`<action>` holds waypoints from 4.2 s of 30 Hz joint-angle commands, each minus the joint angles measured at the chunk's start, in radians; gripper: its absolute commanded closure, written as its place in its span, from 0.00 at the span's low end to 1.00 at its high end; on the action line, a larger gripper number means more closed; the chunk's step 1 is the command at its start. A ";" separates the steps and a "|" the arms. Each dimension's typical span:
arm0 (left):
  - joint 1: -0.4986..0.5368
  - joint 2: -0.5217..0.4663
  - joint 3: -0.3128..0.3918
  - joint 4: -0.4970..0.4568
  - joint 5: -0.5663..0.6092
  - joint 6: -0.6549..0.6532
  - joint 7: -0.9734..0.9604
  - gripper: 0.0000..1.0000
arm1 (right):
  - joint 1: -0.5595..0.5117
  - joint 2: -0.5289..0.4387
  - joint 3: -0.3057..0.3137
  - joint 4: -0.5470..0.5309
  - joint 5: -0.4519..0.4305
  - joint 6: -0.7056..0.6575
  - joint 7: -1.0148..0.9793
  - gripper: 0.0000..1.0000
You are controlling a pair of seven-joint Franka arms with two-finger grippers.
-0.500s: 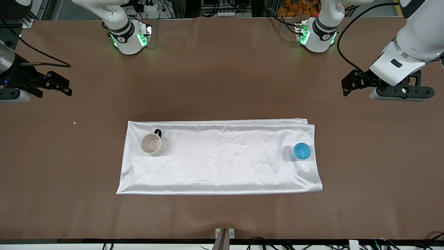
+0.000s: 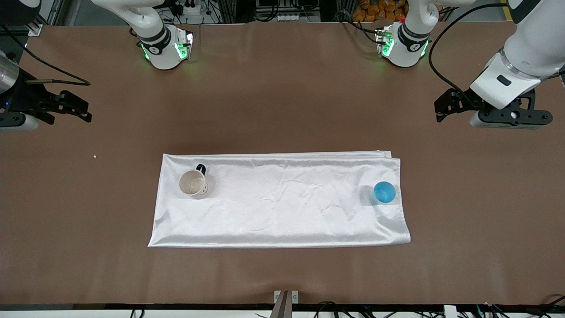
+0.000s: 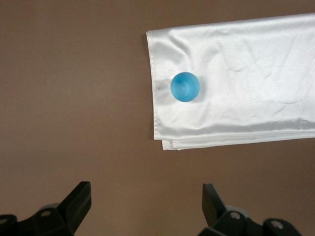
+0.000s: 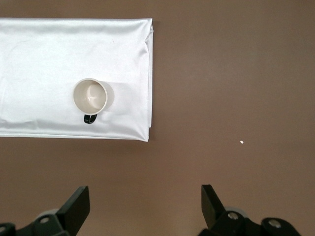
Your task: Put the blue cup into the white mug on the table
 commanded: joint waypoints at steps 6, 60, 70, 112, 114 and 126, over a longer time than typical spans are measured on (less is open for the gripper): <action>0.001 0.011 -0.003 0.025 0.020 -0.016 0.024 0.00 | -0.007 0.020 0.003 0.004 0.023 -0.019 -0.010 0.00; -0.028 0.503 -0.171 0.062 0.112 0.425 0.004 0.00 | 0.254 0.219 0.007 -0.435 0.072 0.570 0.136 0.00; -0.028 0.564 -0.171 0.059 0.135 0.444 0.013 0.00 | 0.280 0.328 0.007 -0.457 0.073 0.780 0.172 0.00; -0.029 0.686 -0.177 0.036 0.252 0.502 0.017 0.80 | 0.303 0.521 0.007 -0.412 0.076 1.132 0.225 0.46; -0.028 0.686 -0.177 0.034 0.252 0.502 0.017 1.00 | 0.303 0.523 0.007 -0.412 0.073 1.133 0.225 0.60; -0.013 0.683 -0.175 0.024 0.252 0.502 0.020 1.00 | 0.309 0.521 0.007 -0.415 0.070 1.141 0.222 0.99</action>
